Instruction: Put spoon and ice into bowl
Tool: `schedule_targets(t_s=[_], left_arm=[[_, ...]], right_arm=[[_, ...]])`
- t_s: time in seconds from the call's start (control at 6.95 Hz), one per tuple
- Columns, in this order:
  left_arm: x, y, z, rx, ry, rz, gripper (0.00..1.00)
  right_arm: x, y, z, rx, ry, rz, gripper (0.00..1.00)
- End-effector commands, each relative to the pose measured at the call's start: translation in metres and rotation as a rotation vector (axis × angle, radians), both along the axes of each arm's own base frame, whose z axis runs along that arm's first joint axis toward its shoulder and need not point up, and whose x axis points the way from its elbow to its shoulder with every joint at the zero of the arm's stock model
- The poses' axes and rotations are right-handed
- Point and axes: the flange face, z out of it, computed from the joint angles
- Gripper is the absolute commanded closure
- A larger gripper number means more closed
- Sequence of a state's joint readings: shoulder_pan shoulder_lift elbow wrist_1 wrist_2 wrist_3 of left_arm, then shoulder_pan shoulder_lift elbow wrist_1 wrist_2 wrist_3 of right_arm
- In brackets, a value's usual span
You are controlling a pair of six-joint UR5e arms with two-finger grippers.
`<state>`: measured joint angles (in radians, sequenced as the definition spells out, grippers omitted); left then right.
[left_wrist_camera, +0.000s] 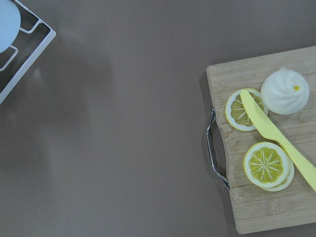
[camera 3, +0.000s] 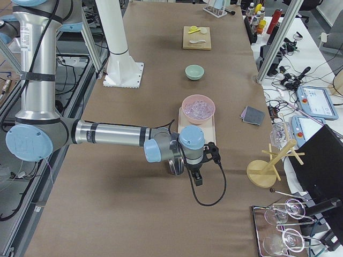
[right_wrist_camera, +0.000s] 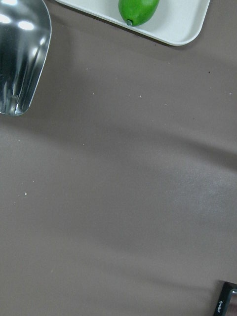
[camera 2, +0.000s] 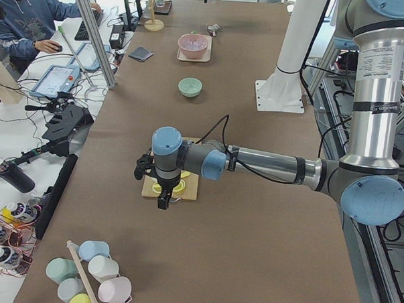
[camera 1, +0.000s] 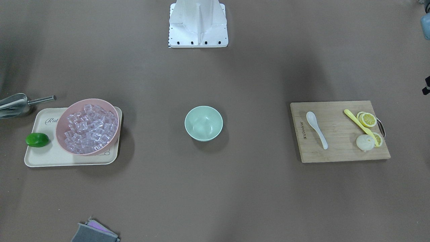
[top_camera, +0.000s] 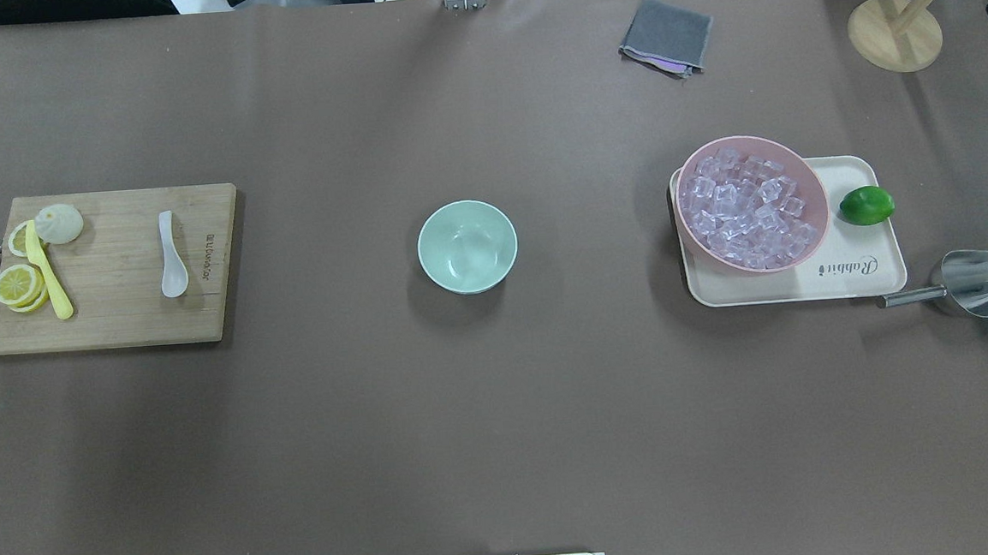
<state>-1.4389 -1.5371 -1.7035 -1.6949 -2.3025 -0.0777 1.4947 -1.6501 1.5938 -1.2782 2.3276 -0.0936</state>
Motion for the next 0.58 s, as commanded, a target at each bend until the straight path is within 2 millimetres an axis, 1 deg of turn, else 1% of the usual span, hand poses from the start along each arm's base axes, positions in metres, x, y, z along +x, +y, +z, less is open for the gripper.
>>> schedule_targets(t_s=[0.0,0.14,0.29,0.43], left_arm=[[-0.0003,0.0026,0.0003,-0.001,0.000,0.000,0.02],[-0.0004,0.0026,0.0040,-0.005,-0.001,0.002,0.02],[-0.0004,0.0032,0.0032,-0.004,-0.001,0.002,0.02],[-0.0004,0.0033,0.0040,-0.005,-0.001,0.002,0.02]], right_arm=[[-0.0002,-0.0001,0.0032,-0.004,0.002,0.000,0.00],[0.0001,-0.0003,0.0033,-0.002,0.005,0.000,0.00],[0.0001,-0.0002,0.0035,-0.003,0.006,-0.001,0.00],[-0.0001,0.0008,0.0100,-0.014,0.004,-0.002,0.00]])
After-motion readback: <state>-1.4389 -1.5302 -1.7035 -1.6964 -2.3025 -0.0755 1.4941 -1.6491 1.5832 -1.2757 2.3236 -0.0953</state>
